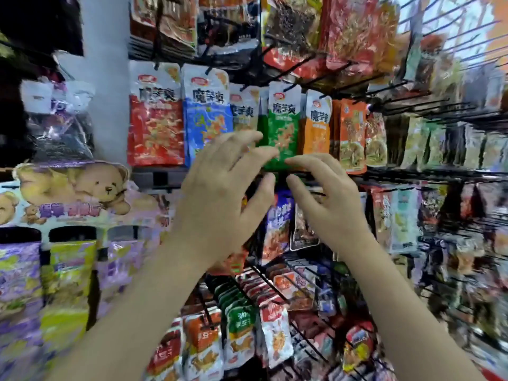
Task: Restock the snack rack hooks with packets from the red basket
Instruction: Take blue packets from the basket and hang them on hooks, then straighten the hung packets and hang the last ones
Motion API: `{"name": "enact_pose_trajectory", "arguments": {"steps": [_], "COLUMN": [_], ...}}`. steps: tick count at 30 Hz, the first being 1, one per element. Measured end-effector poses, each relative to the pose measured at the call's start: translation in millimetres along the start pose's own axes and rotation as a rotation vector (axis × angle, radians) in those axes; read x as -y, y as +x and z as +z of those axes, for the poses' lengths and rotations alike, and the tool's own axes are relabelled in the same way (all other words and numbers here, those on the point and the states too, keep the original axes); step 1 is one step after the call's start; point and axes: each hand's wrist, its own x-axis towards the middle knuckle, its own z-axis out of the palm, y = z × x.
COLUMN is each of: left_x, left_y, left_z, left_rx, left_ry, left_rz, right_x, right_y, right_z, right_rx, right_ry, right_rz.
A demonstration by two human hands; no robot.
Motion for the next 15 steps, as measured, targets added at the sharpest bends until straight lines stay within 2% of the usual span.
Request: {"name": "enact_pose_trajectory", "arguments": {"steps": [2, 4, 8, 11, 15], "left_x": [-29, -56, -105, -145, -216], "left_y": [-18, -44, -110, -165, -230], "left_z": [39, 89, 198, 270, 339], "left_rx": [0.089, 0.242, 0.658, 0.912, 1.173], "left_ry": [-0.130, -0.207, -0.316, -0.380, -0.498], "left_rz": [0.016, 0.007, -0.076, -0.090, -0.124], "right_x": [-24, -55, -133, -178, -207], "right_y": [-42, -91, -214, -319, -440], "right_z": [-27, -54, -100, -130, -173], "right_rx": [0.021, 0.079, 0.242, 0.370, 0.400], "right_ry": [-0.052, -0.123, -0.242, -0.314, -0.325], "right_rz": [0.069, 0.190, 0.578, 0.830, 1.118]}}
